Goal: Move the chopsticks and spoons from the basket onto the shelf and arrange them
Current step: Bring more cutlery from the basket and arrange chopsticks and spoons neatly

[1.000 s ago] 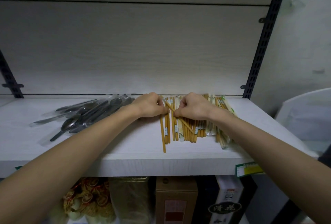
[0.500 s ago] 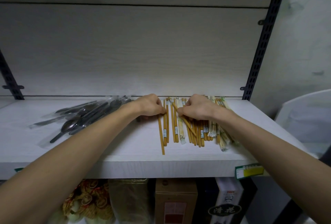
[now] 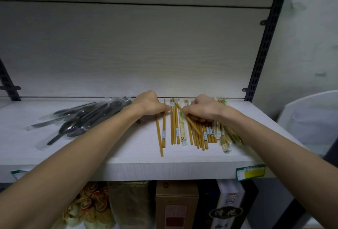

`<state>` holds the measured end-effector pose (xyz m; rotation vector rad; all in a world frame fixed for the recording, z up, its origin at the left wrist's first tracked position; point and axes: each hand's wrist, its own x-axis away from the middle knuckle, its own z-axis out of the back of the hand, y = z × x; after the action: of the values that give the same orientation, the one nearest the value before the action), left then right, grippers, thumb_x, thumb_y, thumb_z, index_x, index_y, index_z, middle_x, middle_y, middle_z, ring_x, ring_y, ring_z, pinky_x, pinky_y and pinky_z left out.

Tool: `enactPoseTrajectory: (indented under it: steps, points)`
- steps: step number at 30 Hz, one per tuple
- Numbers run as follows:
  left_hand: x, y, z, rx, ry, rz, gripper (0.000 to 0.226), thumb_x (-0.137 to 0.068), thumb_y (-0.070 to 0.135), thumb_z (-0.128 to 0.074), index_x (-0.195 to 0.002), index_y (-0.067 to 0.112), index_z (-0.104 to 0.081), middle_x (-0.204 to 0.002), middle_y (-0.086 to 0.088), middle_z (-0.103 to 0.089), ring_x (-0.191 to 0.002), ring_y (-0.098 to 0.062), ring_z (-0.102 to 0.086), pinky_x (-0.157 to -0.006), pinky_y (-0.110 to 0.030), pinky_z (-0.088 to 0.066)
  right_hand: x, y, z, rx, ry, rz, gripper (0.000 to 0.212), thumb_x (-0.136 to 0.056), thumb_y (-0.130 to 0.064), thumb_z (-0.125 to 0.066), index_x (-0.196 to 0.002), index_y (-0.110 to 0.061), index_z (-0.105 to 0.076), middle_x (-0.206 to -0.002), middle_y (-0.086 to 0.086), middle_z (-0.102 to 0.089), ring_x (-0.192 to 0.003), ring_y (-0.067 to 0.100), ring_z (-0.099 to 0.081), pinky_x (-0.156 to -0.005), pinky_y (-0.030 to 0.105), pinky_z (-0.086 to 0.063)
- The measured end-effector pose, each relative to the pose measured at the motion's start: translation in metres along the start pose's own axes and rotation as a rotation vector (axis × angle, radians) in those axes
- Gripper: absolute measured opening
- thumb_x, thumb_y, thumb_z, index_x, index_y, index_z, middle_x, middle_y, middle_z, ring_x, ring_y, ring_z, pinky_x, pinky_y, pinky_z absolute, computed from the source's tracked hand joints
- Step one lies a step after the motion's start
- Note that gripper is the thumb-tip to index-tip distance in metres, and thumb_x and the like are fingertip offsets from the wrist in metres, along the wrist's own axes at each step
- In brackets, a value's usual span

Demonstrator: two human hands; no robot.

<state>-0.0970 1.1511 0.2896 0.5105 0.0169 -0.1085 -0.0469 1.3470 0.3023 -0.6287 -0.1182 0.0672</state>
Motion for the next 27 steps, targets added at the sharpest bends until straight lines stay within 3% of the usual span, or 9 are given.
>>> enactPoseTrajectory:
  steps: [3, 8, 10, 12, 14, 18, 21, 27]
  points:
    - [0.003, -0.002, 0.005, 0.193, 0.014, 0.007, 0.035, -0.084, 0.043, -0.072, -0.072, 0.01, -0.078, -0.061, 0.003, -0.073, -0.057, -0.011, -0.062, -0.068, -0.03, -0.054, 0.003, 0.001, 0.004, -0.06, -0.021, 0.0, 0.026, -0.087, -0.036, -0.063, -0.067, -0.019, -0.06, -0.06, -0.001, -0.054, -0.053, 0.014, -0.047, -0.051, 0.026, -0.036]
    - [0.009, -0.003, 0.016, 0.435, 0.029, -0.026, 0.021, -0.088, 0.031, -0.073, -0.086, 0.01, -0.077, -0.082, -0.001, -0.079, -0.063, -0.009, -0.066, -0.057, -0.025, -0.048, 0.004, 0.0, 0.005, -0.103, -0.028, -0.003, 0.027, -0.086, -0.033, -0.063, -0.064, -0.019, -0.058, -0.055, -0.003, -0.051, -0.049, 0.013, -0.045, -0.051, 0.025, -0.035]
    - [0.011, -0.002, 0.017, 0.476, -0.01, -0.032, 0.02, -0.088, 0.029, -0.075, -0.093, 0.009, -0.074, -0.088, -0.003, -0.079, -0.068, -0.011, -0.07, -0.061, -0.026, -0.052, 0.004, 0.0, 0.005, -0.106, -0.03, -0.004, 0.027, -0.087, -0.032, -0.062, -0.063, -0.019, -0.058, -0.056, -0.003, -0.052, -0.049, 0.013, -0.045, -0.051, 0.025, -0.035]
    - [0.011, -0.003, 0.013, 0.449, -0.043, -0.023, 0.028, -0.085, 0.034, -0.078, -0.097, 0.009, -0.07, -0.09, -0.004, -0.078, -0.076, -0.018, -0.075, -0.077, -0.037, -0.062, 0.004, -0.001, 0.004, -0.1, -0.031, -0.007, 0.029, -0.088, -0.032, -0.063, -0.063, -0.019, -0.058, -0.056, -0.002, -0.052, -0.049, 0.014, -0.045, -0.05, 0.025, -0.036]
    - [0.011, -0.003, 0.007, 0.368, -0.074, -0.021, 0.032, -0.082, 0.038, -0.081, -0.096, 0.011, -0.071, -0.091, -0.006, -0.077, -0.083, -0.024, -0.075, -0.085, -0.045, -0.062, 0.004, -0.003, 0.003, -0.097, -0.046, -0.004, 0.031, -0.09, -0.033, -0.062, -0.063, -0.019, -0.058, -0.056, -0.002, -0.052, -0.049, 0.014, -0.044, -0.05, 0.025, -0.035]
    - [0.015, 0.002, 0.004, 0.069, -0.057, -0.115, 0.021, -0.079, 0.037, -0.084, -0.089, 0.021, -0.075, -0.088, 0.004, -0.073, -0.089, -0.015, -0.067, -0.079, -0.033, -0.056, 0.005, -0.004, 0.0, -0.058, -0.05, 0.002, 0.034, -0.091, -0.033, -0.063, -0.06, -0.018, -0.058, -0.053, -0.002, -0.052, -0.048, 0.013, -0.045, -0.049, 0.025, -0.036]
    - [0.013, 0.004, 0.002, -0.033, -0.035, -0.121, 0.016, -0.081, 0.035, -0.083, -0.088, 0.022, -0.078, -0.087, 0.007, -0.073, -0.089, -0.012, -0.067, -0.083, -0.034, -0.057, 0.004, -0.002, 0.0, -0.041, -0.04, -0.002, 0.034, -0.09, -0.035, -0.064, -0.061, -0.018, -0.059, -0.053, -0.002, -0.053, -0.047, 0.013, -0.046, -0.049, 0.025, -0.037]
    - [0.013, 0.019, 0.002, -0.191, 0.012, -0.066, 0.028, -0.075, 0.041, -0.085, -0.08, 0.014, -0.077, -0.074, 0.0, -0.075, -0.069, -0.018, -0.073, -0.073, -0.037, -0.063, 0.007, 0.001, 0.002, -0.084, -0.058, 0.008, 0.023, -0.089, -0.035, -0.066, -0.081, -0.014, -0.07, -0.06, -0.001, -0.054, -0.051, 0.013, -0.047, -0.048, 0.024, -0.037]
